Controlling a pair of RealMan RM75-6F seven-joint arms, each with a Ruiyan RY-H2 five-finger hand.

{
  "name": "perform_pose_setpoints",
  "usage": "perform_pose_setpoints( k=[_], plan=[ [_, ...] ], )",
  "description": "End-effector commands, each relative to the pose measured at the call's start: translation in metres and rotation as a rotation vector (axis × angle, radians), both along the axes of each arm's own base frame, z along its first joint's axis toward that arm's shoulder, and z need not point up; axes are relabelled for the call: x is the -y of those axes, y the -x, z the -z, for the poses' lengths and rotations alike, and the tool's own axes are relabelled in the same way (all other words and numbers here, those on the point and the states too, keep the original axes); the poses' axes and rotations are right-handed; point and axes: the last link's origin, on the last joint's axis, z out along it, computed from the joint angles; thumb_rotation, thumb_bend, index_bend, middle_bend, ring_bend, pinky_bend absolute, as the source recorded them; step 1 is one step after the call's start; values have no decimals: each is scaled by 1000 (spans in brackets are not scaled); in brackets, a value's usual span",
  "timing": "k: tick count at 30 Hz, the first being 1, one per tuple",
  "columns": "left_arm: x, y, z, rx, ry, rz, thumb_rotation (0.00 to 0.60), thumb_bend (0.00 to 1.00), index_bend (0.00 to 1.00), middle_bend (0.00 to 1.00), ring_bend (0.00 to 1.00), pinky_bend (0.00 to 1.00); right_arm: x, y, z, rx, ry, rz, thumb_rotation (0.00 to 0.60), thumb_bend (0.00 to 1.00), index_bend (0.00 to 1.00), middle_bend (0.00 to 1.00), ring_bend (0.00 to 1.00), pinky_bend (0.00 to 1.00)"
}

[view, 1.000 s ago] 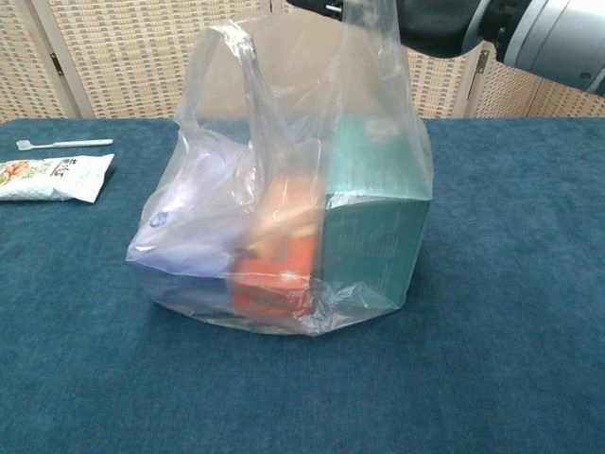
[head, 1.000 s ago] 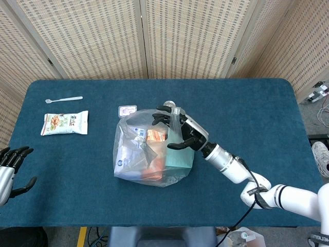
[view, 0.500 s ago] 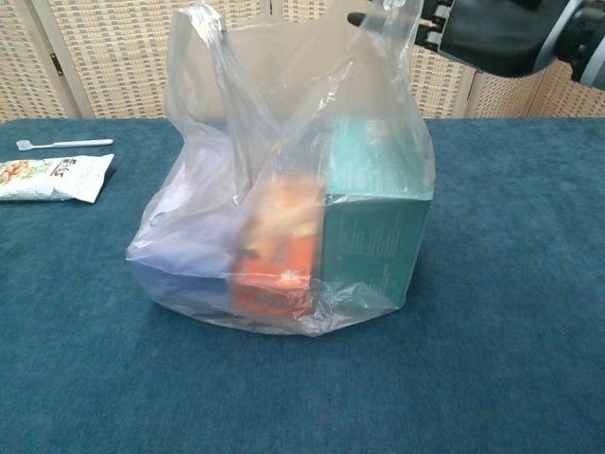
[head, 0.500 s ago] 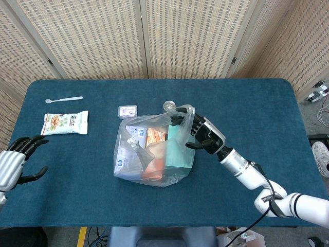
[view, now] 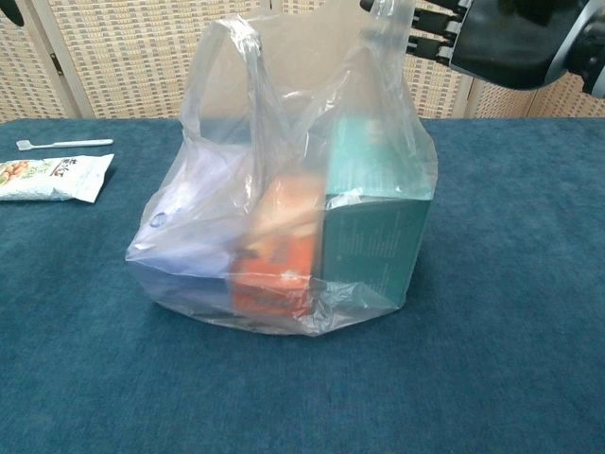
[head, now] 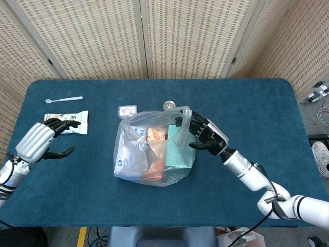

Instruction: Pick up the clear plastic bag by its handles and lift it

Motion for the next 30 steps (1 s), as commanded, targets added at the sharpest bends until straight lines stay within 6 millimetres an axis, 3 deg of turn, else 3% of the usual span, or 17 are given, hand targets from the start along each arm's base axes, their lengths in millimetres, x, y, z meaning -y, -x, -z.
perform_pose_setpoints(
  k=[1, 8, 13, 17, 25, 30],
  plan=[
    [-8, -14, 7, -15, 40, 56, 600, 245, 224, 387, 409, 340, 2, -1, -1, -1, 4, 0, 600, 33, 201, 357, 115, 102],
    [-20, -43, 19, -45, 90, 157, 600, 245, 215, 520, 520, 432, 6, -1, 0, 3, 6, 12, 600, 35, 201, 356, 115, 102],
    [-29, -63, 28, -55, 114, 199, 600, 245, 221, 769, 712, 612, 10, 1, 1, 5, 7, 22, 600, 34, 201, 356, 115, 102],
    [-38, -74, 35, -93, 119, 221, 600, 245, 249, 896, 828, 711, 12, 1, 2, 6, 7, 25, 600, 34, 201, 357, 115, 102],
    [-58, -101, 36, -206, 39, 298, 600, 245, 215, 983, 949, 862, 15, 1, 2, 7, 6, 26, 600, 34, 201, 356, 115, 102],
    [-57, -118, 40, -172, 94, 297, 600, 245, 309, 1000, 979, 885, 15, 1, 2, 11, 8, 25, 600, 34, 201, 356, 115, 102]
  ],
)
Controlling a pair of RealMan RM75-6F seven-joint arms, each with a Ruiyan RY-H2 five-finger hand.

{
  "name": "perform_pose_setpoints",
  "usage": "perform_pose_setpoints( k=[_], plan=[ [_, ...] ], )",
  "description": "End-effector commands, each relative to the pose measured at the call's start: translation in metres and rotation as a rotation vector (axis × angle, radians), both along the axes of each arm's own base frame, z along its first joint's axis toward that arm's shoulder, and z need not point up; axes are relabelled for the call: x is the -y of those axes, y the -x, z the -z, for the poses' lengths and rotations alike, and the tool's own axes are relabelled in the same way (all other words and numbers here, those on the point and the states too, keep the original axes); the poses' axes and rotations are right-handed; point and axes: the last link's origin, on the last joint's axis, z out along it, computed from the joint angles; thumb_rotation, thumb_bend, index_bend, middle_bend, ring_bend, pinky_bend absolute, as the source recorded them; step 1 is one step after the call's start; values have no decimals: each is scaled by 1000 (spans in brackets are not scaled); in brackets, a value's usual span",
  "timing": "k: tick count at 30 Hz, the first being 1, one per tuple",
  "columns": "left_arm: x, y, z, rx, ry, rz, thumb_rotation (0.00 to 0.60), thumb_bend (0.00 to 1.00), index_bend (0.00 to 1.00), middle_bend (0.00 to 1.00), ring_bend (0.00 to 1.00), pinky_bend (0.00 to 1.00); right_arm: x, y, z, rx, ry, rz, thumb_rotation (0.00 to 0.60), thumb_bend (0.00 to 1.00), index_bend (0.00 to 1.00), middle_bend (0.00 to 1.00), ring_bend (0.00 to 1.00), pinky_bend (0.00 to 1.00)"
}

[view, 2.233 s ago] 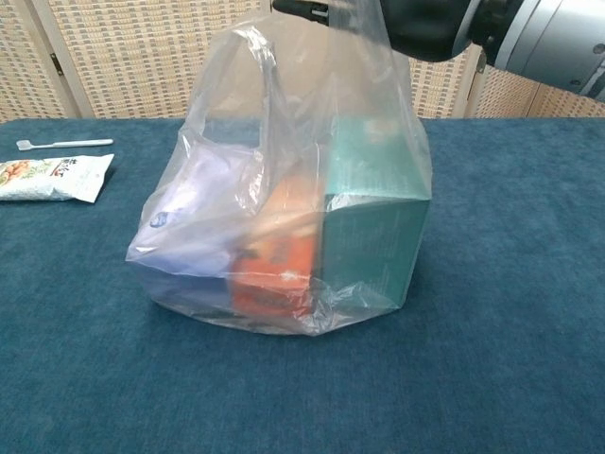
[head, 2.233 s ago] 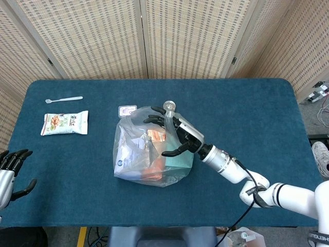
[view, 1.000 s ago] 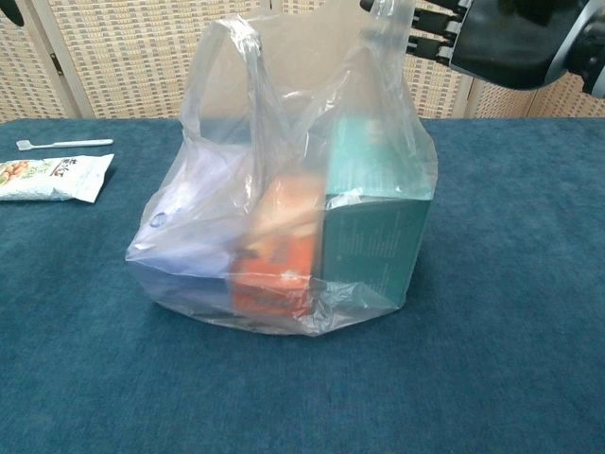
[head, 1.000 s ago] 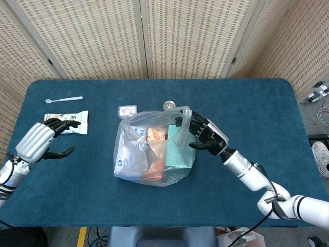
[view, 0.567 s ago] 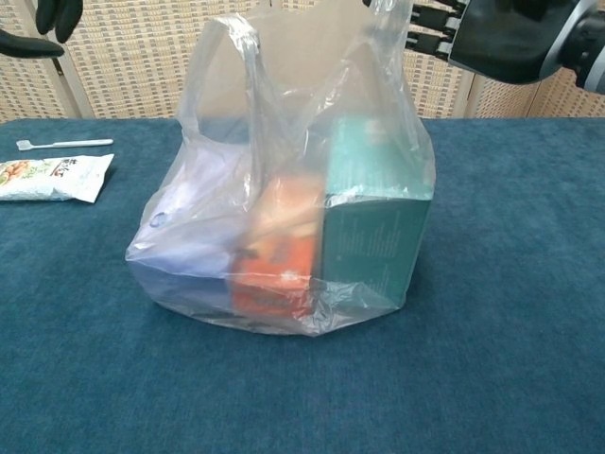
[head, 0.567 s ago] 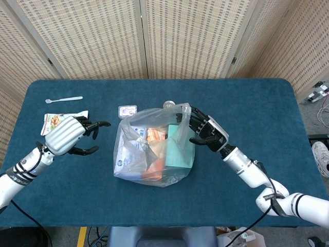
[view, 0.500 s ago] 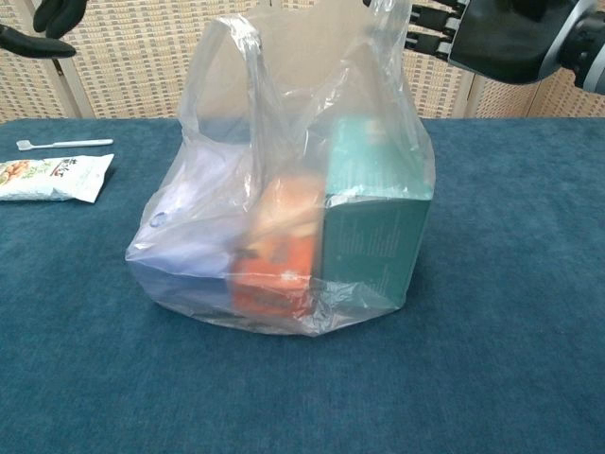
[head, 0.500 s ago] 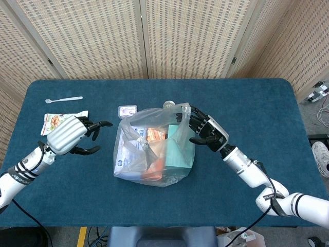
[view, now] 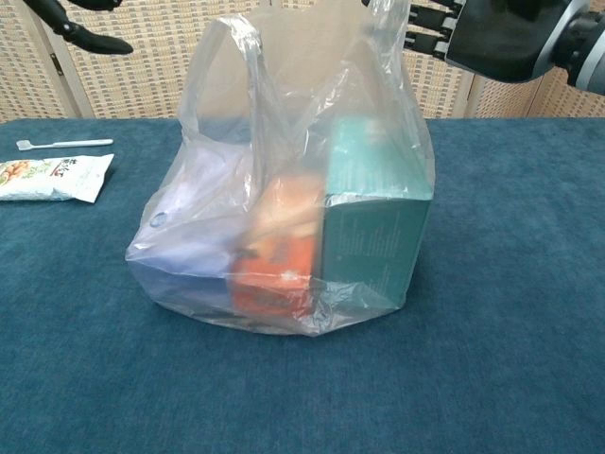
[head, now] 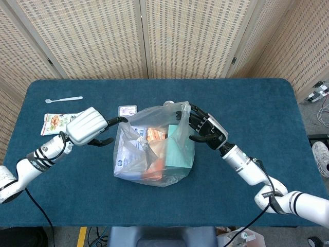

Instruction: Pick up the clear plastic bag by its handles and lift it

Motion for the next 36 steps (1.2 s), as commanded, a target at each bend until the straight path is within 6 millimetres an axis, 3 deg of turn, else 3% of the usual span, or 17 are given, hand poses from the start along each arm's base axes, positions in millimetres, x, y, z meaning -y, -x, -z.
perform_pose_setpoints(
  k=[1, 25, 36],
  plan=[
    [-1, -18, 4, 28, 47, 6, 600, 245, 316, 1000, 980, 885, 0, 1, 0, 1, 0, 1, 600, 34, 201, 356, 115, 102],
    [5, -54, 33, 28, 184, 14, 600, 244, 352, 1000, 983, 885, 3, 5, -1, 5, -4, 12, 600, 34, 201, 356, 115, 102],
    [7, -57, 39, 22, 191, 24, 600, 279, 489, 1000, 997, 886, 4, 7, -1, 11, -7, 16, 600, 34, 201, 356, 115, 102]
  ],
)
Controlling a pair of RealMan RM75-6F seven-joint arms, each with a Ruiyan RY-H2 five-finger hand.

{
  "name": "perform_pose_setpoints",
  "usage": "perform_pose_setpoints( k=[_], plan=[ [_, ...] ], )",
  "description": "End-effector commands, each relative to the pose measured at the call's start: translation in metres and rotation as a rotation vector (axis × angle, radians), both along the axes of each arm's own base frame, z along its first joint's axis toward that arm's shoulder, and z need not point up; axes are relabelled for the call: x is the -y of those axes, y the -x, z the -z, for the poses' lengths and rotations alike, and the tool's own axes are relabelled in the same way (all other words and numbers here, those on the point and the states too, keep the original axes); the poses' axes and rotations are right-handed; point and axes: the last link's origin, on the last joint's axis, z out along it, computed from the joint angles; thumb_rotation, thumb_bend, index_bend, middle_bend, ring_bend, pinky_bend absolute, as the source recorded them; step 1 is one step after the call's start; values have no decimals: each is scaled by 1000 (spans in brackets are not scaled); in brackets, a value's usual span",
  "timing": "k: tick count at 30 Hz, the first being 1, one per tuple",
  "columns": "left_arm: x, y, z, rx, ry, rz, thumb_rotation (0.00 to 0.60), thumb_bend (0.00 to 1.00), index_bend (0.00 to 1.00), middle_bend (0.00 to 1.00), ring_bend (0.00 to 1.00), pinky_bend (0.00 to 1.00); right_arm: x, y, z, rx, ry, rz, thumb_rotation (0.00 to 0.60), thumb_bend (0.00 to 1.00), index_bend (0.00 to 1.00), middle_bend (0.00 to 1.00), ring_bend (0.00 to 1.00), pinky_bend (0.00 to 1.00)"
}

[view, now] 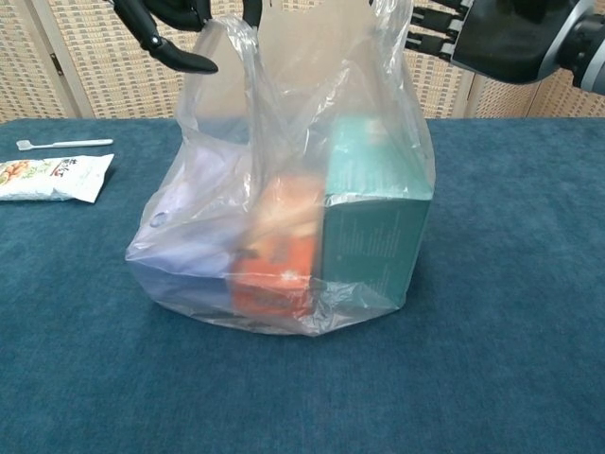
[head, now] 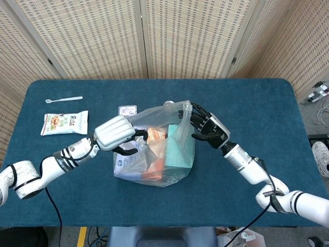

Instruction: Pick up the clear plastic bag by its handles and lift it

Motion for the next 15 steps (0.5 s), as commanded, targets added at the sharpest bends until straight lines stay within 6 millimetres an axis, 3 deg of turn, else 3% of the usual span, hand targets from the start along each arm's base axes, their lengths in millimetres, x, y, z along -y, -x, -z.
perform_pose_setpoints(
  k=[1, 6, 15],
  plan=[
    [1, -1, 0, 3, 2, 0, 600, 284, 496, 1000, 998, 886, 0, 0, 0, 0, 0, -1, 600, 35, 201, 356, 115, 102],
    [2, 0, -1, 14, 7, -9, 600, 351, 537, 1000, 1000, 890, 0, 1, 0, 2, 0, -1, 600, 34, 201, 356, 115, 102],
    [3, 5, -2, 33, 30, -38, 600, 372, 579, 1000, 1000, 900, 0, 1, 1, 1, 1, -3, 600, 34, 201, 356, 115, 102]
  ],
)
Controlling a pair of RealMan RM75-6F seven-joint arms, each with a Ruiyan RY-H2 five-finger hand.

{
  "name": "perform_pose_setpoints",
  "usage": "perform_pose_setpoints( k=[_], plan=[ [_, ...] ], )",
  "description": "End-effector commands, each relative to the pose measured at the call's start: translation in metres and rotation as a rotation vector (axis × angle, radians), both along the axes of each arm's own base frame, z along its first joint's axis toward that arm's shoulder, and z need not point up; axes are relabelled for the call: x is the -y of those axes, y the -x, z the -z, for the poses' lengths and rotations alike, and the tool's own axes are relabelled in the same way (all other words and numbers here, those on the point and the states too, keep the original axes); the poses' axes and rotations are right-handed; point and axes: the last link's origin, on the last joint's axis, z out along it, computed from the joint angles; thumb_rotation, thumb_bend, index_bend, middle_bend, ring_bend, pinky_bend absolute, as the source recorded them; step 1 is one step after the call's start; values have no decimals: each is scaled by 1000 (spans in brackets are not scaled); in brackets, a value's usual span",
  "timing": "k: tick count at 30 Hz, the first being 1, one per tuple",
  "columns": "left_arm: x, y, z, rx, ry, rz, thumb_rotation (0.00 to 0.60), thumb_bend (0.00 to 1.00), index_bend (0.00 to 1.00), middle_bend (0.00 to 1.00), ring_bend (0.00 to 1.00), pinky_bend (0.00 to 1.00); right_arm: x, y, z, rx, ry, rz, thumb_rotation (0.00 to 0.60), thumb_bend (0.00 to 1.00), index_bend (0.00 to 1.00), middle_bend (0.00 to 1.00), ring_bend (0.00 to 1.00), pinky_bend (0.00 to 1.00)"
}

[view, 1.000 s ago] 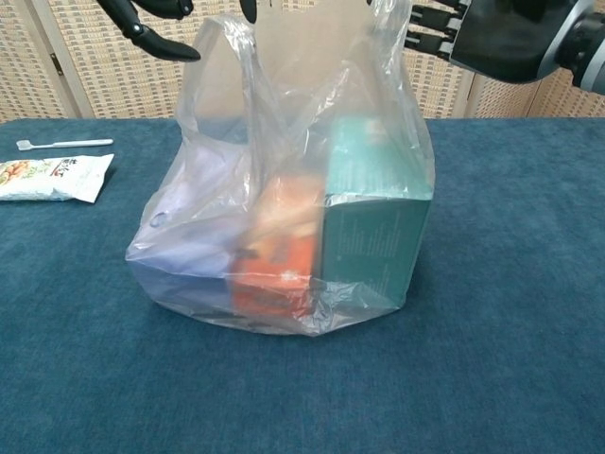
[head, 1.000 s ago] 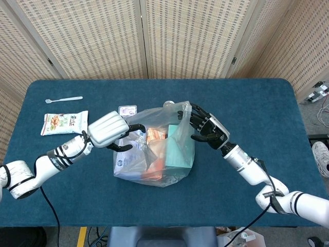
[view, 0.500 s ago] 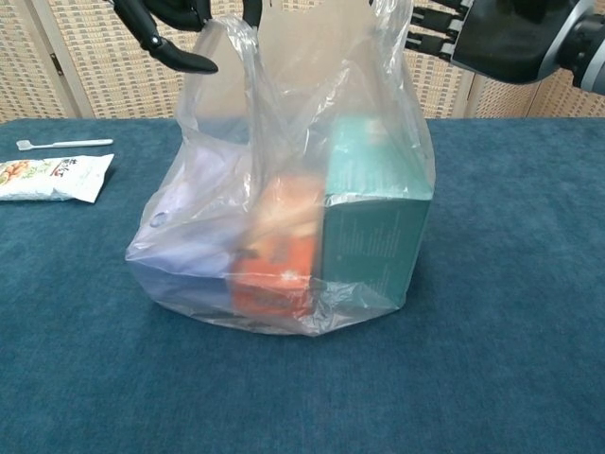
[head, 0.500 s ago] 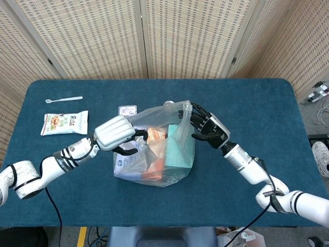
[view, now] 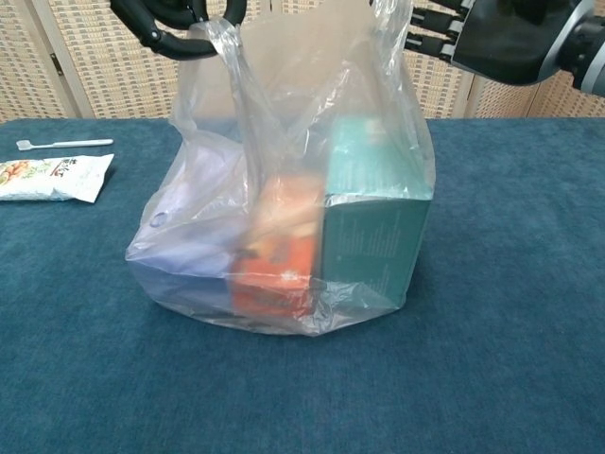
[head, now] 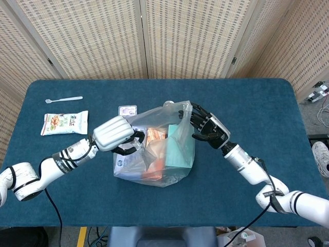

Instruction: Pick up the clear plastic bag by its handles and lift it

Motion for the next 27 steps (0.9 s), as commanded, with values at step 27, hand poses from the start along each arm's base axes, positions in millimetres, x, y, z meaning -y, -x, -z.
perform_pose_setpoints(
  k=[27],
  plan=[
    [-2, 15, -49, 167, -16, -116, 600, 405, 639, 1000, 1000, 904, -1, -37, 7, -147, 28, -217, 600, 34, 190, 250, 88, 103]
  ],
)
